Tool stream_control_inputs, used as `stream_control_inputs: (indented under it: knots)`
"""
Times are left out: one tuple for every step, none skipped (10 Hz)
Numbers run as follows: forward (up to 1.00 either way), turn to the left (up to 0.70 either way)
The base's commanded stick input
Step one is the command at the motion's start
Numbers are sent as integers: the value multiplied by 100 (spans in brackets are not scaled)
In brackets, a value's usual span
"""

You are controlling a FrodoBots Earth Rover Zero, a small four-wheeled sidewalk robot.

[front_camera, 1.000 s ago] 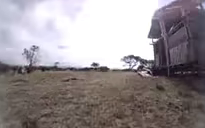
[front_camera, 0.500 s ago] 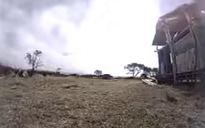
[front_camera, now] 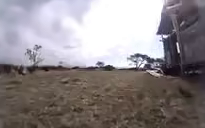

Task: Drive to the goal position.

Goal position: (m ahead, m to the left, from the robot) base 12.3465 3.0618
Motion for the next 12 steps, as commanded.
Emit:
stream_control_inputs:
  knots:
    - [70,0]
    - [70,0]
    - [70,0]
    - [70,0]
    - [70,0]
    - [70,0]
    - [70,0]
    - [70,0]
    - [70,0]
    - [70,0]
    - [70,0]
    - [70,0]
